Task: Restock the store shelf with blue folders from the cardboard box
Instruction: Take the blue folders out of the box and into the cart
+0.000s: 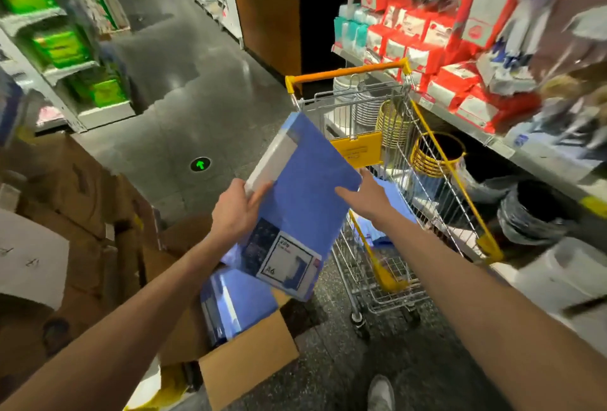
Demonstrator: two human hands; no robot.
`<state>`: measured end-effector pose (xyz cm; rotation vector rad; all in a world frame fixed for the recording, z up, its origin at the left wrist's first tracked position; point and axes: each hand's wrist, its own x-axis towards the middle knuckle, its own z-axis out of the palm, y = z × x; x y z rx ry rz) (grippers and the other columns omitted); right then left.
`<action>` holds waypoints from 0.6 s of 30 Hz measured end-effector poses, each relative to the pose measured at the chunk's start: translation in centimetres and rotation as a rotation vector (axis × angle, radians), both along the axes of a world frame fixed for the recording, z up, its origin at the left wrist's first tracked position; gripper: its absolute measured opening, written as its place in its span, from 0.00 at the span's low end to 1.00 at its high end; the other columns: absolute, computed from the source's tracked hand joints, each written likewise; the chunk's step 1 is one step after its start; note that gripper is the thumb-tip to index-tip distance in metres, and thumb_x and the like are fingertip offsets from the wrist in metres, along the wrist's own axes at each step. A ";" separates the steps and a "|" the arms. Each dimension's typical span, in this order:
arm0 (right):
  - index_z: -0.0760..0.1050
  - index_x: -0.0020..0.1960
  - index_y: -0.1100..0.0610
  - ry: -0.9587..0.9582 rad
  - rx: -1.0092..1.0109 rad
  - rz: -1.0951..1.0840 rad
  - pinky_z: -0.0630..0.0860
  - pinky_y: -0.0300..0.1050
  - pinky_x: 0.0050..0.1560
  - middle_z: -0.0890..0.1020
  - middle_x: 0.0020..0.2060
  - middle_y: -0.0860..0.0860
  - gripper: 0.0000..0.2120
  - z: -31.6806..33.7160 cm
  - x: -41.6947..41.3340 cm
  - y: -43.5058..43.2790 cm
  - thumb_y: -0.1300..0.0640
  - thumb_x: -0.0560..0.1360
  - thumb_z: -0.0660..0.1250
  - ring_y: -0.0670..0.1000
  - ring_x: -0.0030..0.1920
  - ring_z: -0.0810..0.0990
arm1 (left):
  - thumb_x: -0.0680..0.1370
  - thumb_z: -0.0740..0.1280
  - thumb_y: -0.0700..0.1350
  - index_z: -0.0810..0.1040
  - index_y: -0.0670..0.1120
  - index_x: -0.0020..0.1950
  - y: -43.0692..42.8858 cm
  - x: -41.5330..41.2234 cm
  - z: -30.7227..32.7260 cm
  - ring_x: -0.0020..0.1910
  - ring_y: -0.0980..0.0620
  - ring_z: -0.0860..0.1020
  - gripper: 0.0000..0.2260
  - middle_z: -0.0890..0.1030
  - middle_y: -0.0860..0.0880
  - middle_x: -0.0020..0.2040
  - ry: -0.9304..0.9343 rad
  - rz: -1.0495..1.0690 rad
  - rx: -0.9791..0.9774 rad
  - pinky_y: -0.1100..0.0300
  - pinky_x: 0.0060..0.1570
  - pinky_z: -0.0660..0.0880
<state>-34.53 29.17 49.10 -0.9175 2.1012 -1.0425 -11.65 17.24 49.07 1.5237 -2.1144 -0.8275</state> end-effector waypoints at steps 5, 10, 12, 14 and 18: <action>0.50 0.81 0.59 -0.273 0.073 -0.250 0.70 0.56 0.67 0.62 0.78 0.56 0.44 -4.3 -7.3 4.6 0.42 0.77 0.69 0.60 0.73 0.68 | 0.80 0.62 0.64 0.77 0.38 0.46 1.2 -9.3 -1.5 0.44 0.42 0.78 0.27 0.79 0.44 0.42 0.169 0.025 0.179 0.52 0.38 0.67; 0.73 0.69 0.59 -0.510 -0.041 -0.448 0.80 0.55 0.57 0.82 0.59 0.55 0.33 -8.5 -16.7 8.5 0.42 0.72 0.75 0.57 0.56 0.82 | 0.80 0.63 0.65 0.79 0.36 0.60 4.8 -20.2 -3.7 0.54 0.40 0.82 0.31 0.82 0.39 0.54 0.318 0.113 0.377 0.49 0.49 0.79; 0.77 0.61 0.60 -0.565 -0.056 -0.466 0.80 0.58 0.57 0.84 0.53 0.55 0.22 -8.3 -19.6 9.5 0.48 0.73 0.76 0.59 0.53 0.83 | 0.80 0.63 0.65 0.77 0.34 0.63 5.7 -23.8 -4.3 0.56 0.39 0.81 0.33 0.81 0.38 0.58 0.311 0.125 0.437 0.46 0.53 0.79; 0.79 0.59 0.62 -0.605 -0.079 -0.496 0.83 0.57 0.51 0.85 0.51 0.57 0.18 -8.6 -22.0 10.2 0.54 0.74 0.76 0.59 0.48 0.84 | 0.80 0.63 0.64 0.75 0.33 0.65 6.1 -26.3 -4.8 0.57 0.38 0.81 0.34 0.80 0.38 0.60 0.292 0.132 0.487 0.46 0.52 0.79; 0.80 0.55 0.64 -0.512 -0.059 -0.530 0.75 0.41 0.32 0.83 0.45 0.55 0.13 -9.7 -24.8 10.5 0.58 0.74 0.74 0.52 0.39 0.80 | 0.80 0.62 0.65 0.75 0.32 0.67 5.6 -29.5 -6.1 0.59 0.37 0.79 0.35 0.78 0.37 0.63 0.175 0.084 0.484 0.47 0.56 0.77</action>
